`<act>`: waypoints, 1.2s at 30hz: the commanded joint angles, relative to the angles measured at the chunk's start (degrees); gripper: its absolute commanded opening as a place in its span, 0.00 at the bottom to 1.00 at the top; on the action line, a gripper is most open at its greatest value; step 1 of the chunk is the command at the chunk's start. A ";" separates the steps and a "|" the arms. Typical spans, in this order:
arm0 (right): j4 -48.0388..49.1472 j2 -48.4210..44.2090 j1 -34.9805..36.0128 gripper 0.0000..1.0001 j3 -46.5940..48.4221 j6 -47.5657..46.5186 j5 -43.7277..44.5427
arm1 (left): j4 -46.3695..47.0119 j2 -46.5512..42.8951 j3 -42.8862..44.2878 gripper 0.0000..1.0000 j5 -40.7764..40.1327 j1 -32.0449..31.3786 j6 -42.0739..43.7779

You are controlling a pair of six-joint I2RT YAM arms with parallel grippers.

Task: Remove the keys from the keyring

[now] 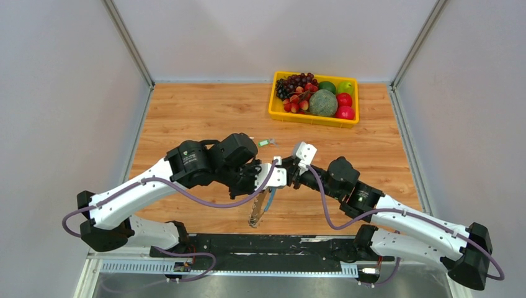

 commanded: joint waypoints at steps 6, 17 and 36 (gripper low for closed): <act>2.20 -0.92 -0.30 0.25 -2.29 3.46 -11.41 | 3.96 -3.84 0.72 0.00 -6.56 -0.68 2.66; 1.32 -6.40 -0.25 0.24 -4.89 4.38 -16.96 | 6.78 -5.39 -1.12 0.00 -7.06 -0.69 5.25; 1.31 -1.32 -0.21 0.25 1.09 1.29 -19.78 | 9.63 -6.46 -4.97 0.00 -2.08 -1.16 11.78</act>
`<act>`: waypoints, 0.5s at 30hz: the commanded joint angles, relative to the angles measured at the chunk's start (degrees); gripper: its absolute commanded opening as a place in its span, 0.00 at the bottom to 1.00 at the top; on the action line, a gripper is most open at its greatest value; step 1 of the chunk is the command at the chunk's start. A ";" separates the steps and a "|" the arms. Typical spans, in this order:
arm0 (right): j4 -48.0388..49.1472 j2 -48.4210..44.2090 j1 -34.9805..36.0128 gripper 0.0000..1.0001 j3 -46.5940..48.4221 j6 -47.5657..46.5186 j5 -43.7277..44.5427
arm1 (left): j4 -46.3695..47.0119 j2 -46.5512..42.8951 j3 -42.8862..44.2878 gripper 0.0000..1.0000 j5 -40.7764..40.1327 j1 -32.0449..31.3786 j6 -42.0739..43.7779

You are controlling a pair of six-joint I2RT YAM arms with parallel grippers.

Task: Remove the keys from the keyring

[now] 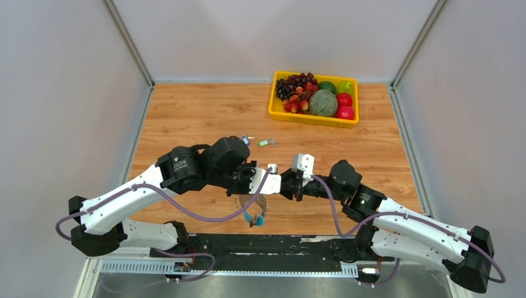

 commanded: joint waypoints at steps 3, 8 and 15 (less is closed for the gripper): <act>2.40 1.17 -0.09 0.26 4.06 -0.80 -4.45 | 4.39 -2.29 -0.52 0.00 2.36 -0.66 2.92; 2.84 2.15 -0.05 0.27 4.44 -0.48 -5.76 | 5.08 -3.04 -0.81 0.00 2.38 -0.77 3.33; 3.58 3.43 -0.02 0.27 4.60 -0.33 -6.54 | 6.36 -3.84 -1.17 0.00 3.51 -1.08 3.71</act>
